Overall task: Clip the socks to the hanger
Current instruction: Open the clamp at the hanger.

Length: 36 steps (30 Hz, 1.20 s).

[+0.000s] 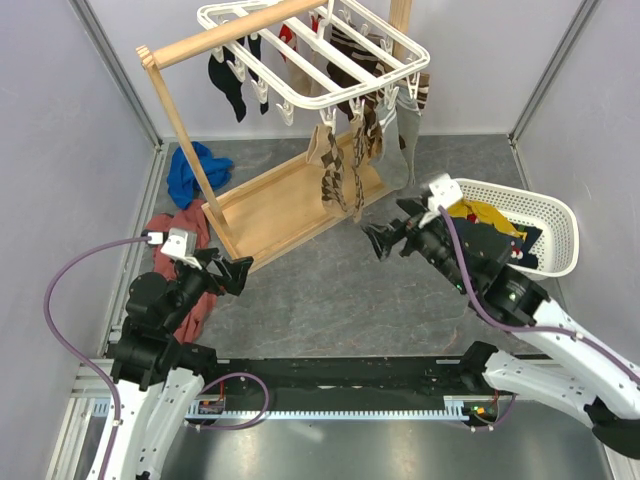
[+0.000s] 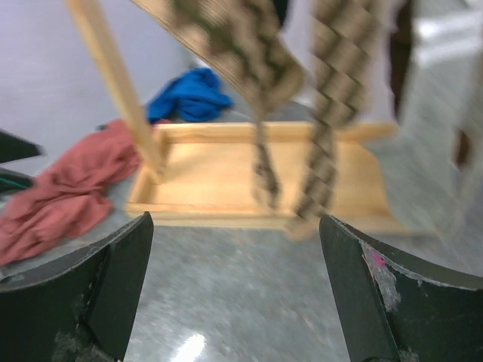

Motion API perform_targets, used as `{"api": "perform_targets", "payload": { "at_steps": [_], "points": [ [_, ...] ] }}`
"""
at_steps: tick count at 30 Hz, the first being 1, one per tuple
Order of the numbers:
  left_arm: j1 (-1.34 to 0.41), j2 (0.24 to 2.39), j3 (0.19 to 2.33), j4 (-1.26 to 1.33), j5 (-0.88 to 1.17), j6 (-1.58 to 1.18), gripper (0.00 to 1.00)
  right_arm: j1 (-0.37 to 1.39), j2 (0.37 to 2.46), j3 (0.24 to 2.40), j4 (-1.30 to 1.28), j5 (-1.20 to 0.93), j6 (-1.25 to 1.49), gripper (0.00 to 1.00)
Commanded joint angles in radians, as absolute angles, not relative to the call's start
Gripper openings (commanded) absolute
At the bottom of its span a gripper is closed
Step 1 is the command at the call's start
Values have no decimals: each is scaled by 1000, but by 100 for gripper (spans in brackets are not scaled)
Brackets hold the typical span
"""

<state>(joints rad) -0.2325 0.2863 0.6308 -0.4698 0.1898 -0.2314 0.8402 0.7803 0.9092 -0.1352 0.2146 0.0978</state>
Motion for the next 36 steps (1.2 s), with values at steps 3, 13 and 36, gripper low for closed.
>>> {"api": "perform_targets", "payload": {
  "at_steps": [3,13,36],
  "points": [
    [-235,290,624,-434,192,-196,99,842,969,1143,-52,-80,49,98],
    [-236,245,611,-428,164,-190,99,925,1262,1411,80,-121,-32,97],
    [-262,236,606,-428,150,-189,99,888,1594,1548,483,202,-29,86]
  ]
}}
